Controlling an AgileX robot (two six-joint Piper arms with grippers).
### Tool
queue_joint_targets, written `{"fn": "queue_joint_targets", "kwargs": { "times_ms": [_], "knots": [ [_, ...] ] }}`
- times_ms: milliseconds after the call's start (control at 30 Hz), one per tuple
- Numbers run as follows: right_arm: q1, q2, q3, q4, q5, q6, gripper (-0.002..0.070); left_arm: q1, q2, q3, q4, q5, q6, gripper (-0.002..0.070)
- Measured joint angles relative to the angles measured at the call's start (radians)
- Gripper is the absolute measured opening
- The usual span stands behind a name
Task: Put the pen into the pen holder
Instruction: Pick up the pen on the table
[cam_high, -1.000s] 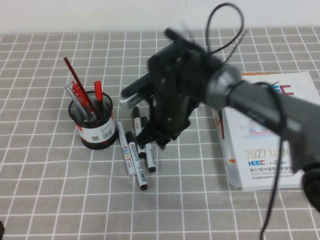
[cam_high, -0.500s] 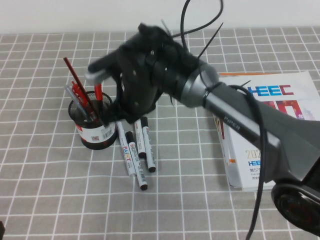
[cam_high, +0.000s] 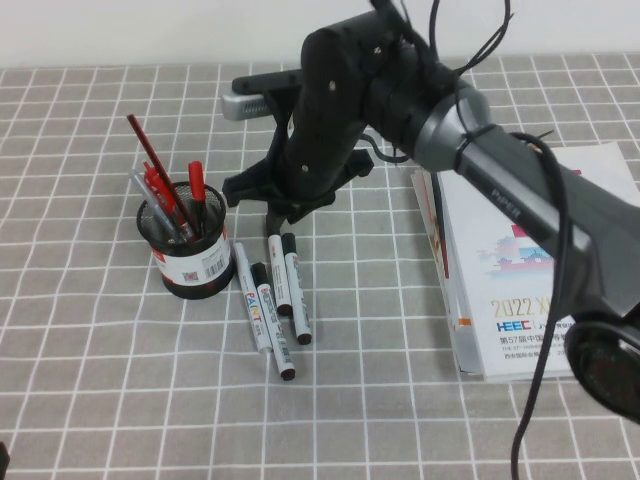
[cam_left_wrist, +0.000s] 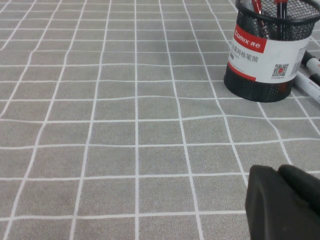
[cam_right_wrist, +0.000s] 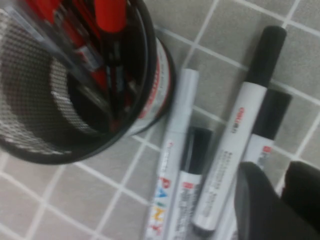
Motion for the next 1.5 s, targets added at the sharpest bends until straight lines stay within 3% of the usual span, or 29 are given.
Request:
{"fn": "queue_joint_targets", "kwargs": {
  "times_ms": [233, 433, 567, 733, 1500],
  "knots": [
    [0.035, 0.007, 0.0, -0.114, 0.0, -0.01, 0.0013, 0.0, 0.0, 0.0, 0.0, 0.0, 0.0, -0.0003],
    [0.045, 0.021, 0.0, -0.147, 0.0, -0.017, -0.0002, 0.0, 0.0, 0.0, 0.0, 0.0, 0.0, -0.0003],
    [0.045, 0.028, 0.0, -0.149, 0.0, -0.03, 0.0074, 0.0, 0.0, 0.0, 0.0, 0.0, 0.0, -0.0003],
    [0.045, 0.048, 0.0, -0.145, 0.0, -0.038, 0.0246, 0.0, 0.0, 0.0, 0.0, 0.0, 0.0, -0.0003],
    [0.045, 0.132, -0.006, -0.122, -0.005, 0.007, 0.0232, 0.0, 0.0, 0.0, 0.0, 0.0, 0.0, -0.0003]
  ]
}}
